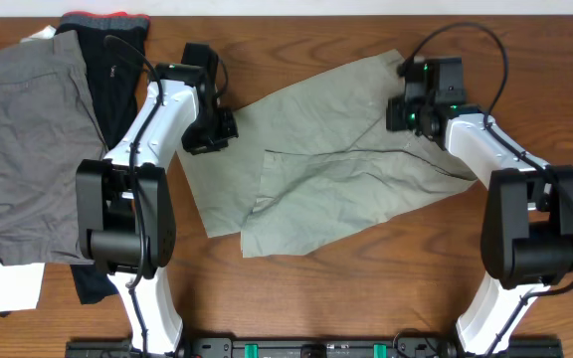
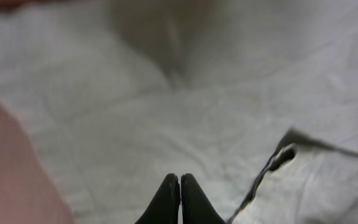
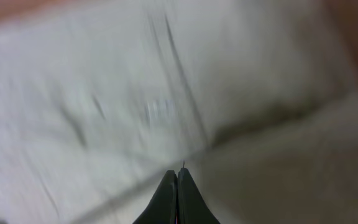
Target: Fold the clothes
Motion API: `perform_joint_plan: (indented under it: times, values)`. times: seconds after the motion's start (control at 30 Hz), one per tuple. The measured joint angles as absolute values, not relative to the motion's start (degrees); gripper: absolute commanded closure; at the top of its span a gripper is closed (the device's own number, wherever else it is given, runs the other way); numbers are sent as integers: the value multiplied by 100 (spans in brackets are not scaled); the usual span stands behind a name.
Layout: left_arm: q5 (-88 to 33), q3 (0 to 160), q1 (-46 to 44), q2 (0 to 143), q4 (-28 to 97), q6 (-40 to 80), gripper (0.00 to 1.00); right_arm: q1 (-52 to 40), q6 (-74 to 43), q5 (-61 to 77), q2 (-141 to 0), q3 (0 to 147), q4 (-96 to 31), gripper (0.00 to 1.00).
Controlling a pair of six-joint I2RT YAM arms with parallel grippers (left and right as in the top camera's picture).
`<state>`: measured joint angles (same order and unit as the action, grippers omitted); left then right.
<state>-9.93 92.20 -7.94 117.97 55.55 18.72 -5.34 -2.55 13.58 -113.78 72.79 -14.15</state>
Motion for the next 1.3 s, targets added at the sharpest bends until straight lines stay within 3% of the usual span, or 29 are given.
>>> perform_joint_plan:
  times: [0.27, 0.47, 0.97, 1.23, 1.3]
  values:
    - [-993, 8925, -794, 11797, 5819, 2082, 94, -537, -248, 1339, -11397, 7301, -2294, 98]
    - [-996, 8195, -794, 11797, 5017, 2123, 94, -537, -231, 1278, -11421, 7301, -2174, 98]
    - [-1031, 7732, -794, 11760, 3013, 2250, 94, -561, -336, 1170, -12245, 7500, -611, 95]
    - [-1133, 7929, -790, 12272, 1284, 2237, 94, -576, -390, 871, -12687, 7572, 679, 93]
    - [-1170, 7985, -770, 12470, 696, 2198, 94, -576, -408, 827, -12726, 7575, 821, 86]
